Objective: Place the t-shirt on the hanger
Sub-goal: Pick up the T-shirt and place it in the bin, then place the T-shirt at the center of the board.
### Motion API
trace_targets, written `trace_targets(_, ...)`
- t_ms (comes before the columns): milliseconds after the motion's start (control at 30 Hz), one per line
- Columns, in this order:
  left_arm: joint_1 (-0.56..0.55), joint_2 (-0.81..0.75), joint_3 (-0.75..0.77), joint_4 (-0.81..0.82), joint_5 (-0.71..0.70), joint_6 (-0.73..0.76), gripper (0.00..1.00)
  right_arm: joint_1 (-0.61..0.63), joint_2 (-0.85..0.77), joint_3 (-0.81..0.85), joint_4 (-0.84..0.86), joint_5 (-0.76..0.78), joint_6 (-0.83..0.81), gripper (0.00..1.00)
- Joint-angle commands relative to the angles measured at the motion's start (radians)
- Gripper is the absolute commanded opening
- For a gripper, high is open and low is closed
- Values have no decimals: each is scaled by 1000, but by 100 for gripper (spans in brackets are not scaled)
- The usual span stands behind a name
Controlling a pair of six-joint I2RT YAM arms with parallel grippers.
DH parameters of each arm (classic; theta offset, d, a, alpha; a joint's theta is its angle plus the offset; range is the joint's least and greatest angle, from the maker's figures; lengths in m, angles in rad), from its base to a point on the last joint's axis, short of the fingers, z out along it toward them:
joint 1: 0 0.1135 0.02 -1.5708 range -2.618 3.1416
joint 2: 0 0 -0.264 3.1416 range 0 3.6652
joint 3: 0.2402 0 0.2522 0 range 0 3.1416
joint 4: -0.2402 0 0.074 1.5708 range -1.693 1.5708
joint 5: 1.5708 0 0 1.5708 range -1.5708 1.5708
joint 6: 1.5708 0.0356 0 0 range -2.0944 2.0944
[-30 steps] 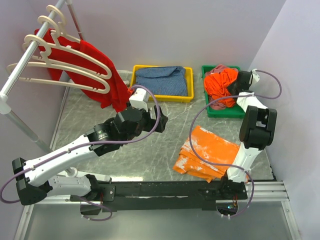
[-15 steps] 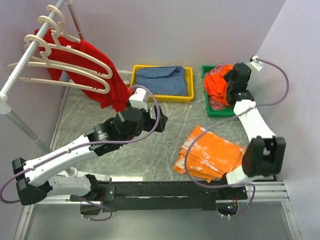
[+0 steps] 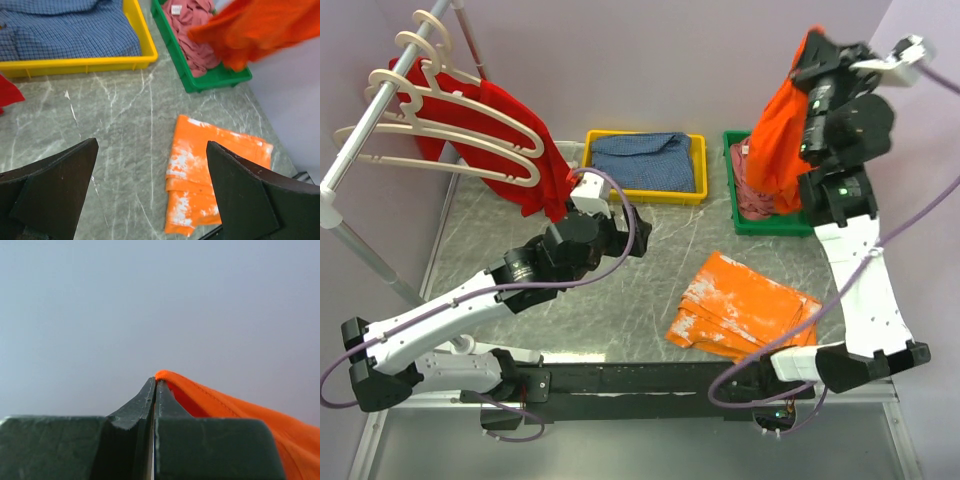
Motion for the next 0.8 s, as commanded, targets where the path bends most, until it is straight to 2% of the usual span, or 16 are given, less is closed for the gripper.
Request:
trace_targets(0, 3, -39, 54, 58, -67, 27, 96, 100, 45, 261, 3, -70, -80, 0)
trace_targets(33, 3, -45, 56, 58, -70, 25, 96, 127, 81, 361, -15, -78, -79, 0)
trace_targets(133, 1, -60, 54, 69, -74, 22, 96, 172, 129, 507, -47, -109, -90, 0)
trace_targets(300, 3, -85, 67, 55, -87, 18, 96, 356, 186, 576, -3, -49, -236, 0)
trace_targets(367, 3, -107, 71, 40, -101, 1, 96, 391, 158, 486, 26, -17, -252, 0)
trace_targets(467, 3, -154, 55, 7, -118, -19, 96, 418, 66, 197, 115, 14, -199, 0)
trace_targets(500, 3, -165, 39, -8, -129, -25, 97, 425, 43, 42, 133, 31, -179, 0)
trace_targets(633, 3, -243, -2, -62, -147, -64, 99, 474, -70, -328, 177, 98, -26, 12)
trace_targets(667, 3, -252, -14, -65, -132, -64, 94, 490, -81, -403, 205, 106, 26, 18)
trace_targets(700, 3, -263, -43, -68, -123, -64, 93, 508, -83, -531, 212, 107, 42, 29)
trace_targets(733, 3, -275, -60, -73, -109, -65, 91, 549, -77, -581, 204, 117, 53, 44)
trace_targets(767, 3, -278, -77, -82, -75, -68, 91, 563, -72, -626, 172, 118, 73, 47)
